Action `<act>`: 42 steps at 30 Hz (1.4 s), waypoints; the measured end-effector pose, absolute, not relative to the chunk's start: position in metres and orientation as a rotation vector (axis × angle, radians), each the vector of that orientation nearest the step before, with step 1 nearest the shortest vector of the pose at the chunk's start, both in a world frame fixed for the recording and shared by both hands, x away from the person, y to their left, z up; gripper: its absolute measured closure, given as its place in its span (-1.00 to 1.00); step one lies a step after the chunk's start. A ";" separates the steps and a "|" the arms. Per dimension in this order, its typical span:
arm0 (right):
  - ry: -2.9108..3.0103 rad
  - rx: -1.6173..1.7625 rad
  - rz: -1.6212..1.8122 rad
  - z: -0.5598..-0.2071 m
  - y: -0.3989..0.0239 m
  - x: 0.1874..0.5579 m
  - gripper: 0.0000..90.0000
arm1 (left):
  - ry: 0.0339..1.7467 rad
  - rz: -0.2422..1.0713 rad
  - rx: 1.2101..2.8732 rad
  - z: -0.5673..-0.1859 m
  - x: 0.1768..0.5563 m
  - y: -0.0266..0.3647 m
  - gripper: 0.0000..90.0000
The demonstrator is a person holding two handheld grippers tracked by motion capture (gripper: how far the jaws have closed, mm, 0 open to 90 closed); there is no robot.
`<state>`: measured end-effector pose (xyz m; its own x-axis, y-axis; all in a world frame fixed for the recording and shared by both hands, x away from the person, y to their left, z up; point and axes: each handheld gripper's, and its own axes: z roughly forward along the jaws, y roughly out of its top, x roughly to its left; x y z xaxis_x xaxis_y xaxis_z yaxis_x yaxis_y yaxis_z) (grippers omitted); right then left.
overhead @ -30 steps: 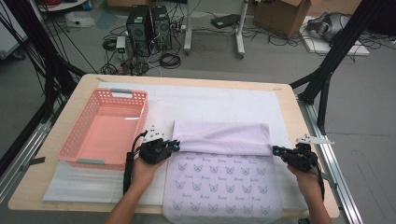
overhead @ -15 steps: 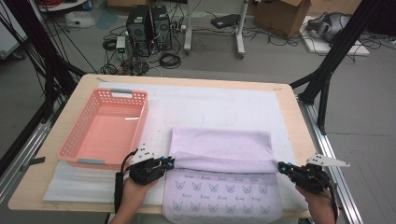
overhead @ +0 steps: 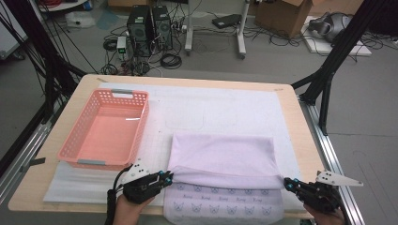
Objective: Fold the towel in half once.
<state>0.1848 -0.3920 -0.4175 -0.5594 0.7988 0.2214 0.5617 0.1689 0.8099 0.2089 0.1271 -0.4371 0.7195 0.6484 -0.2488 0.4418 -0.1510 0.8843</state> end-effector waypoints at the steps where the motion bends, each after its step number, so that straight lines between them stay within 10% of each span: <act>1: 2.190 1.313 1.342 -0.417 -0.392 0.181 0.93 | 0.853 0.220 1.793 -0.437 0.206 0.128 0.84; 9: 2.225 1.335 1.330 -0.419 -0.396 0.156 0.94 | 0.807 0.184 1.847 -0.442 0.185 0.129 0.82; 15: 2.162 1.354 1.343 -0.418 -0.397 0.169 0.38 | 0.850 0.244 1.777 -0.436 0.212 0.131 -0.08; 35: 2.180 1.417 1.103 -0.441 -0.370 0.289 0.13 | 1.102 0.300 1.907 -0.452 0.323 0.106 -0.10; 42: 2.251 1.356 0.974 -0.442 -0.353 0.294 0.52 | 1.032 0.410 2.001 -0.451 0.320 0.090 0.59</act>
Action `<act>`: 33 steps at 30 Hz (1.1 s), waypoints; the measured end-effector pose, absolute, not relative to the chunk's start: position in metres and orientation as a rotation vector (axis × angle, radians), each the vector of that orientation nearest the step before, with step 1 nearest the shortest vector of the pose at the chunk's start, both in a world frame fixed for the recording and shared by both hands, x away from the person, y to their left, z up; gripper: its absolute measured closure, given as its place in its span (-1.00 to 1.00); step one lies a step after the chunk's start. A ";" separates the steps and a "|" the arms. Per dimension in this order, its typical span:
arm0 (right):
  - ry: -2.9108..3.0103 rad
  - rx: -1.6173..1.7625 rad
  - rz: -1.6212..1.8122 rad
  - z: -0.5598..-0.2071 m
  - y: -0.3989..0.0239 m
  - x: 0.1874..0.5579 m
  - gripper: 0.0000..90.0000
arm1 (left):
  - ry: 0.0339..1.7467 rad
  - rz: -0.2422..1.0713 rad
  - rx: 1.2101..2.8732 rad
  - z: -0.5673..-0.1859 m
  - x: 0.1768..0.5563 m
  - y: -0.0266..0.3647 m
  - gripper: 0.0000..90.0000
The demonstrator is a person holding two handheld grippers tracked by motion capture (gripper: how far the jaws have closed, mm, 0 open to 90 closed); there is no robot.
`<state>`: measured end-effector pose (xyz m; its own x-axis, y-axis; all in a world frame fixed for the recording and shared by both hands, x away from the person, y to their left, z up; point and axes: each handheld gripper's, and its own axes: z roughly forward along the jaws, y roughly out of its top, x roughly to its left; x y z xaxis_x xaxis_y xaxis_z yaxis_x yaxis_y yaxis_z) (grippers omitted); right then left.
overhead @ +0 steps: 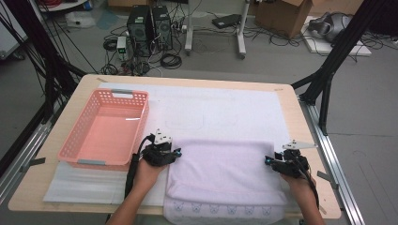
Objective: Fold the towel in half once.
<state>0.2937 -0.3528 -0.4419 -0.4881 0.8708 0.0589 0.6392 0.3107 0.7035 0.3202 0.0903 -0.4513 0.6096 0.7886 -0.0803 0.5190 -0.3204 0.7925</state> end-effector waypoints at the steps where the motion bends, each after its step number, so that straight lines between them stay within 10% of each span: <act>1: 2.251 1.356 0.974 -0.442 -0.353 0.294 0.52 | 1.025 0.384 1.994 -0.452 0.320 0.089 0.59; 6: 2.281 1.421 1.063 -0.443 -0.356 0.296 0.88 | 1.079 0.300 1.943 -0.453 0.321 0.092 0.86; 33: 2.027 1.309 1.177 -0.400 -0.374 0.389 0.90 | 1.091 0.403 1.717 -0.410 0.424 0.091 0.88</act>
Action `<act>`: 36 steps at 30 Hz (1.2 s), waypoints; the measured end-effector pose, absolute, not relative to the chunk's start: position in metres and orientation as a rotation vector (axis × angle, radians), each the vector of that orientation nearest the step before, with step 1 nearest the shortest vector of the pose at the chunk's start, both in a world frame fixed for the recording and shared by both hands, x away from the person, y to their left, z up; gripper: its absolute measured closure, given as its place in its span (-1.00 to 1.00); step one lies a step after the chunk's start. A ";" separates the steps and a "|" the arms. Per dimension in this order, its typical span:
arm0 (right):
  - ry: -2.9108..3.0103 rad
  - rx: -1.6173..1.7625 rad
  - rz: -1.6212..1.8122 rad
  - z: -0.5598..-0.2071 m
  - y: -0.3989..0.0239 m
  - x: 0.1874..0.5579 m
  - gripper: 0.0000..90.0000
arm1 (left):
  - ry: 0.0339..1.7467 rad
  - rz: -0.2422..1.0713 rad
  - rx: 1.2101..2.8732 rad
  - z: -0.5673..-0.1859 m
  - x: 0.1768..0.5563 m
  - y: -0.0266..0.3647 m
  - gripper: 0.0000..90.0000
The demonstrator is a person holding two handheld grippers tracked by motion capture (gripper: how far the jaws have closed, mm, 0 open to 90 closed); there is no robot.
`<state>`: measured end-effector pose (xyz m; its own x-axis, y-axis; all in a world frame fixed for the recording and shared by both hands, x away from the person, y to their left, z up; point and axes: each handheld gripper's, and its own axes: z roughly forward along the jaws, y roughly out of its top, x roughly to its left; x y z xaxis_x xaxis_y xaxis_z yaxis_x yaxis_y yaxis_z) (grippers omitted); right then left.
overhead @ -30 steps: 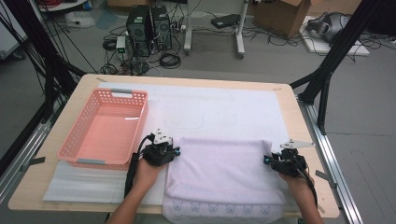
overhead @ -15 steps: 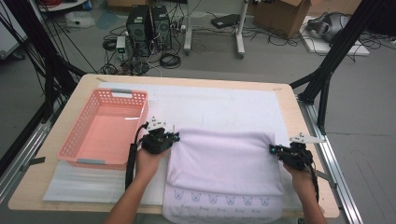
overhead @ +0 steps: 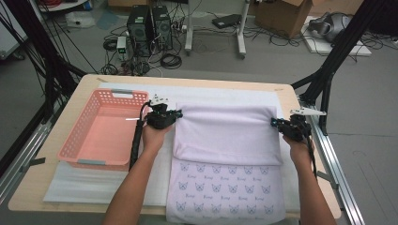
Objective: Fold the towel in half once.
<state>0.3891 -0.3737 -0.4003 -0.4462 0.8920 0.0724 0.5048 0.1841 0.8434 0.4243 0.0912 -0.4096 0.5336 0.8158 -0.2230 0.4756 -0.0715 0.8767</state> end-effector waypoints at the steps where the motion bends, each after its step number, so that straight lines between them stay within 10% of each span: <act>1: 2.022 1.315 1.180 -0.399 -0.374 0.392 0.90 | 1.093 0.400 1.725 -0.408 0.428 0.091 0.88; 10: 1.946 1.332 1.183 -0.393 -0.369 0.414 0.86 | 1.109 0.399 1.730 -0.403 0.441 0.086 0.83; 13: 1.975 1.421 1.188 -0.399 -0.370 0.414 0.36 | 1.099 0.384 1.739 -0.408 0.434 0.084 0.37; 16: 1.967 1.439 1.204 -0.400 -0.372 0.409 0.30 | 1.089 0.318 1.793 -0.411 0.427 0.082 0.22; 36: 2.237 1.469 1.130 -0.425 -0.376 0.344 0.24 | 1.013 0.167 1.915 -0.447 0.359 0.074 0.28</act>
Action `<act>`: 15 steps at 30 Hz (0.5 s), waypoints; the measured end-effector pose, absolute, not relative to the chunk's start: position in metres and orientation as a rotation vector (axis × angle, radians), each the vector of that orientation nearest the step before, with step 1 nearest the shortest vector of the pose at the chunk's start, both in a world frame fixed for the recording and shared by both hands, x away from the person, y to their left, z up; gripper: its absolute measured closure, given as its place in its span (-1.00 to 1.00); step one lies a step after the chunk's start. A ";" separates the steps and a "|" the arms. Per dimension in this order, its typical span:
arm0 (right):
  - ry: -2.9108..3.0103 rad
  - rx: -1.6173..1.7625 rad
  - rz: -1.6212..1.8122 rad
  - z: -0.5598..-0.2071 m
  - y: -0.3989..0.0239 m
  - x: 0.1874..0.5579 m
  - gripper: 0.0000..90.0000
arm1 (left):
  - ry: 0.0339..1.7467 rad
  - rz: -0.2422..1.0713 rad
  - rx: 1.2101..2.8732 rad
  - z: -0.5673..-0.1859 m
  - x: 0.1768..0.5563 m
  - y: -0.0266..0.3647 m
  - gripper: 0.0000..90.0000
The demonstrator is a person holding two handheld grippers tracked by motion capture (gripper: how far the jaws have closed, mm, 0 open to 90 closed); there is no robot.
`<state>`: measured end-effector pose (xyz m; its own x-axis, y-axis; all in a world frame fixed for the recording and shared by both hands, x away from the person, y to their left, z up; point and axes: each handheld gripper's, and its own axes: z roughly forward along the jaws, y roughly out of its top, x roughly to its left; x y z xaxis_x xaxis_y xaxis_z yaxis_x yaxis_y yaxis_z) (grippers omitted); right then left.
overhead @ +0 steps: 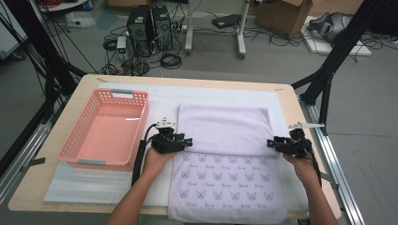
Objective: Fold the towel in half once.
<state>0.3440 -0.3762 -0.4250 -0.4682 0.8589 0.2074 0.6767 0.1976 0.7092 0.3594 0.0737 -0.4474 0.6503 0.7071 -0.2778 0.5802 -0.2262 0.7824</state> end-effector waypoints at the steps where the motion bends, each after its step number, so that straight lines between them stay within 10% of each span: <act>1: 2.265 1.470 1.123 -0.430 -0.378 0.340 0.53 | 1.014 0.180 1.935 -0.447 0.358 0.073 0.61; 4: 2.281 1.461 1.123 -0.433 -0.380 0.335 0.82 | 0.996 0.208 1.976 -0.444 0.351 0.070 0.89; 15: 2.214 1.349 1.251 -0.438 -0.392 0.278 0.86 | 0.916 0.262 1.879 -0.443 0.303 0.094 0.95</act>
